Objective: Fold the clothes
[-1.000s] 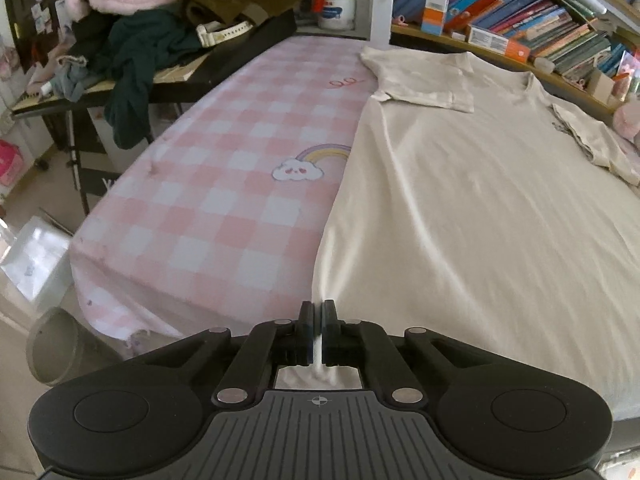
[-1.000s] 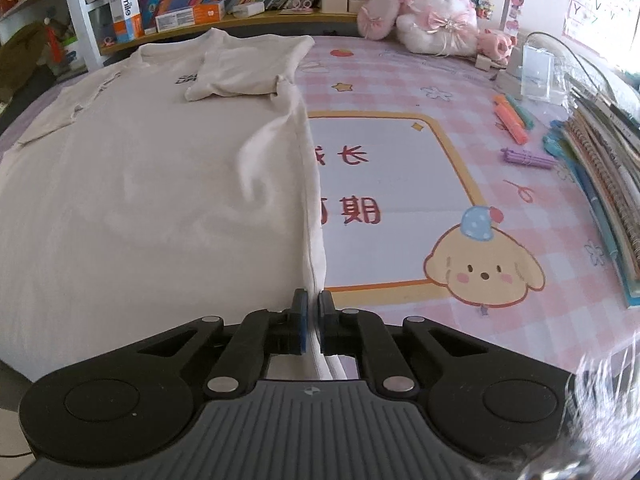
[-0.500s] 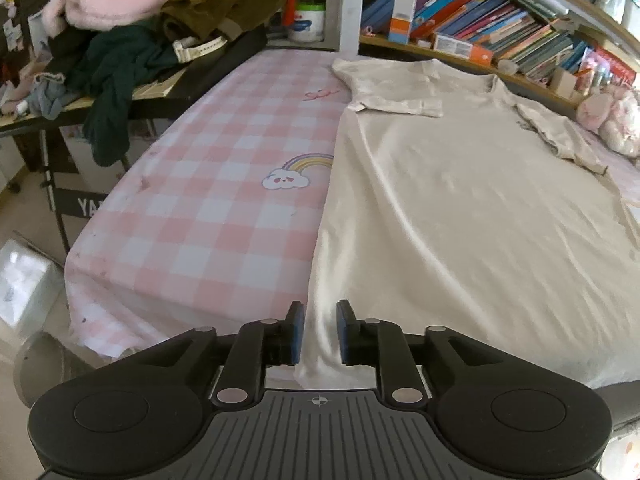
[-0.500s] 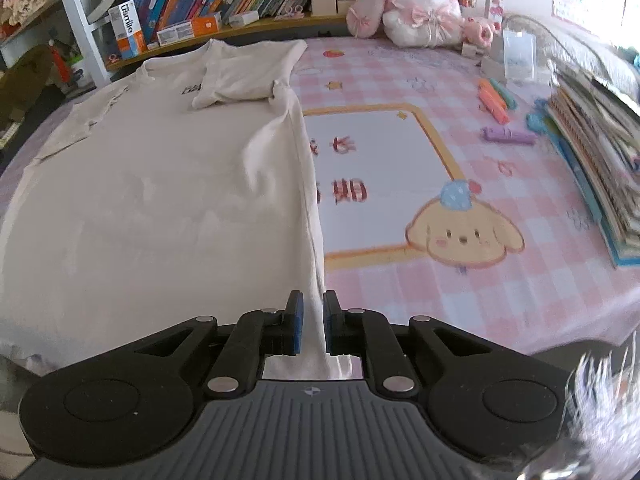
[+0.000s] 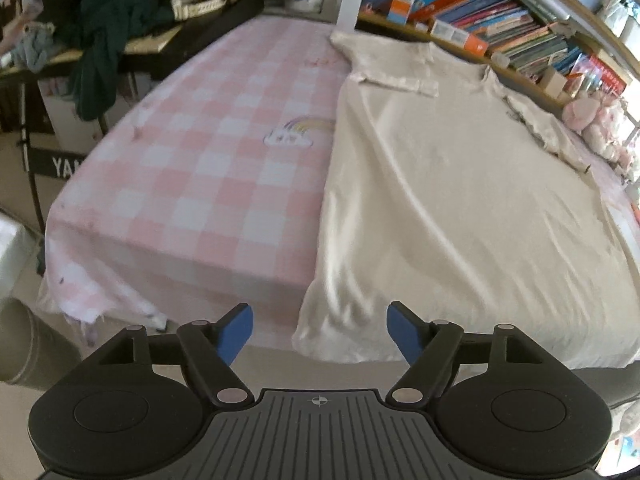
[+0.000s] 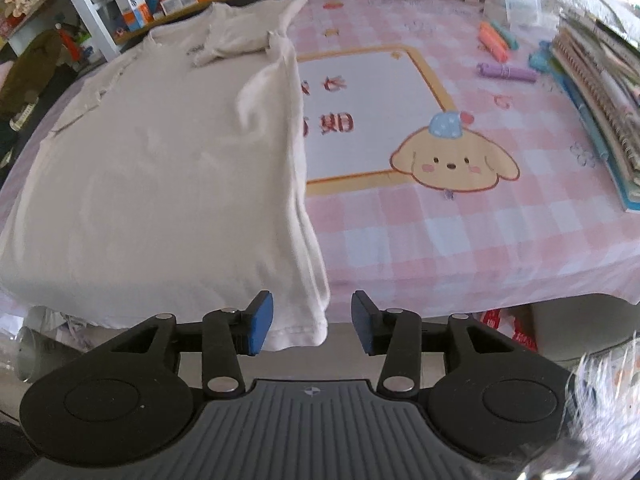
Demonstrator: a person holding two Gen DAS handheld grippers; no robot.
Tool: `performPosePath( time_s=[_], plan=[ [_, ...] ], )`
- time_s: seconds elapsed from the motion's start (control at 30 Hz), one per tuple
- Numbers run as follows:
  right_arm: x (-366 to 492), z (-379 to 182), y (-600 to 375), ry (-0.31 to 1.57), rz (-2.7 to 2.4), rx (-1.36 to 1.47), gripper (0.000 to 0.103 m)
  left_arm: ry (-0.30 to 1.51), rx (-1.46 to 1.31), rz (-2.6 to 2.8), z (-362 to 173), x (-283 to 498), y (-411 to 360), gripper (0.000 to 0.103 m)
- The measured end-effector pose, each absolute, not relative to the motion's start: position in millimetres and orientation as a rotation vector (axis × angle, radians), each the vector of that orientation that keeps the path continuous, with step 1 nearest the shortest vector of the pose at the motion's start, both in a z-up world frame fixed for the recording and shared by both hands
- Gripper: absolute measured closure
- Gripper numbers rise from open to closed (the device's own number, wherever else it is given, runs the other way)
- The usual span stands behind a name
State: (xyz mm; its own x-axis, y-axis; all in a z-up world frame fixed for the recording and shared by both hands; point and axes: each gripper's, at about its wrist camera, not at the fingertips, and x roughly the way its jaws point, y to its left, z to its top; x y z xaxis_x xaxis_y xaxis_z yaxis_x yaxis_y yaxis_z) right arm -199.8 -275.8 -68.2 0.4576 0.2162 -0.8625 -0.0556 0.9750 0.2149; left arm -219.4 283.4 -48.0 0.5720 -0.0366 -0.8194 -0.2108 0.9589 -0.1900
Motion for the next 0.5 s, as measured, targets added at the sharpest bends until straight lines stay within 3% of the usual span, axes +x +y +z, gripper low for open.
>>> performPosePath(
  time_s=[0.5],
  plan=[
    [-167.2,-100.1,-276.2,1.223,0.314,0.251,0.059,1.012,-0.182,-0.044,-70.2,-192.4,277.8,0.029]
  ],
)
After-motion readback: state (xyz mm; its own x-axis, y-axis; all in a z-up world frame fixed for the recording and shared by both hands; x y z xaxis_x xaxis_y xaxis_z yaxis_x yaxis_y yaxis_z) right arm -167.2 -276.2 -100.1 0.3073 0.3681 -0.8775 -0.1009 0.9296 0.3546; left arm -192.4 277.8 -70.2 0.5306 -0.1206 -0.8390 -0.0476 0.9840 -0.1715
